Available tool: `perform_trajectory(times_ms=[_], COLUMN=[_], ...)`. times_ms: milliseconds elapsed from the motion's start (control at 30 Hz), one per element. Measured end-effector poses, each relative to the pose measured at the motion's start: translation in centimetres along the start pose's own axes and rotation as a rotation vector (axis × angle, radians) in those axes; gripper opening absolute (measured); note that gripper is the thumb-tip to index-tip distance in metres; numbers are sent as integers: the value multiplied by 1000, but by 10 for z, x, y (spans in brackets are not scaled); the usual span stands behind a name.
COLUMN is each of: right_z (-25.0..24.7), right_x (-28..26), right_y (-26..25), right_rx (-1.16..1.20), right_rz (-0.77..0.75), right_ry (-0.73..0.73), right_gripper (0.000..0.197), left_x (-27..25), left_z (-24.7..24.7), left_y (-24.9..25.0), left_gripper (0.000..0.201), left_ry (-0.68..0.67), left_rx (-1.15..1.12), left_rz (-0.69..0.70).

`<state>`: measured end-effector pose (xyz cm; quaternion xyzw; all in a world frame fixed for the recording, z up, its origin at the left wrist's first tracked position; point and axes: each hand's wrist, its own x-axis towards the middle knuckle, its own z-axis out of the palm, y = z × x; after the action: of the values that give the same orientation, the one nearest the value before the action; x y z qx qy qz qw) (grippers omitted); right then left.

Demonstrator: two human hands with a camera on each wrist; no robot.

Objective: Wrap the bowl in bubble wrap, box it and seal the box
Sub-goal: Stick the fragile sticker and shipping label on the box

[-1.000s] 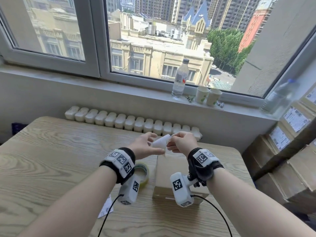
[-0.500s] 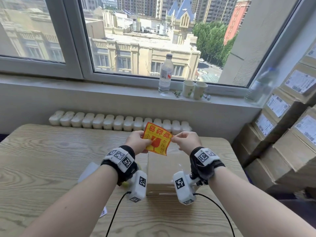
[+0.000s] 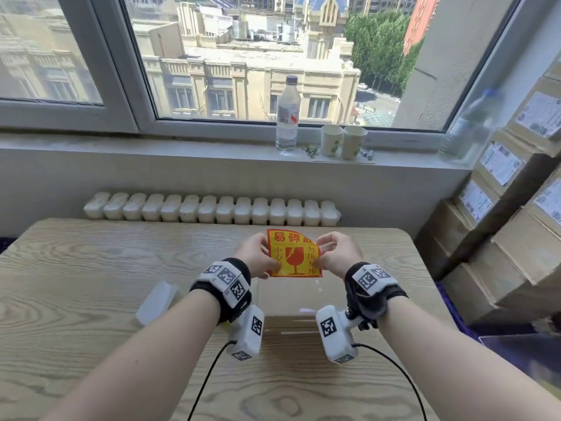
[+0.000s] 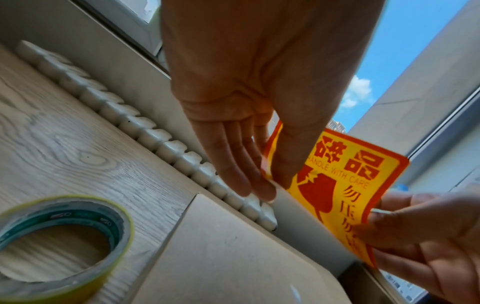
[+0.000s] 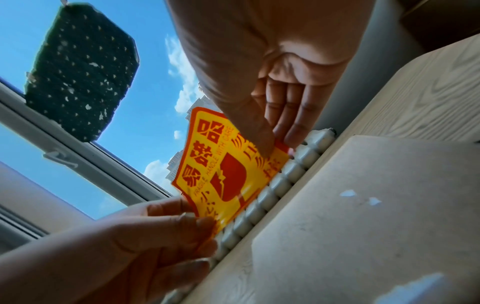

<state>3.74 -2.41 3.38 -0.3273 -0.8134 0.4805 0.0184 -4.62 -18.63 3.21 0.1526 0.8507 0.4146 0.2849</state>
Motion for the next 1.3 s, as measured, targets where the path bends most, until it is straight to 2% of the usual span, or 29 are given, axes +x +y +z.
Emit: perform_trajectory(times_ms=[233,367,500,933,1133,1300], right_z=[4,3,3,7,7,11], right_x=[9,19,28,36,38,36], right_y=[29,42,48,52,50,51], right_rx=[-158,-214,-228,-310,-313,-384], right_rz=[34,51,49,59,91,76], right_ry=[-120,-166,-183,-248,-262,-281], right_gripper=[45,37,25,34,36,37], left_x=[10,16,24,32,36,33], left_z=[28,40,46,49,45,50], left_y=[-14,-21,-20,-28,-29,-32], left_gripper=[58,66,70,61,67,80], left_ry=[-15,-45,-55,-97,-112,-85], left_rx=[139,170,197,195,178,240], left_rz=[-23,-43,-51,-93,-91,-77])
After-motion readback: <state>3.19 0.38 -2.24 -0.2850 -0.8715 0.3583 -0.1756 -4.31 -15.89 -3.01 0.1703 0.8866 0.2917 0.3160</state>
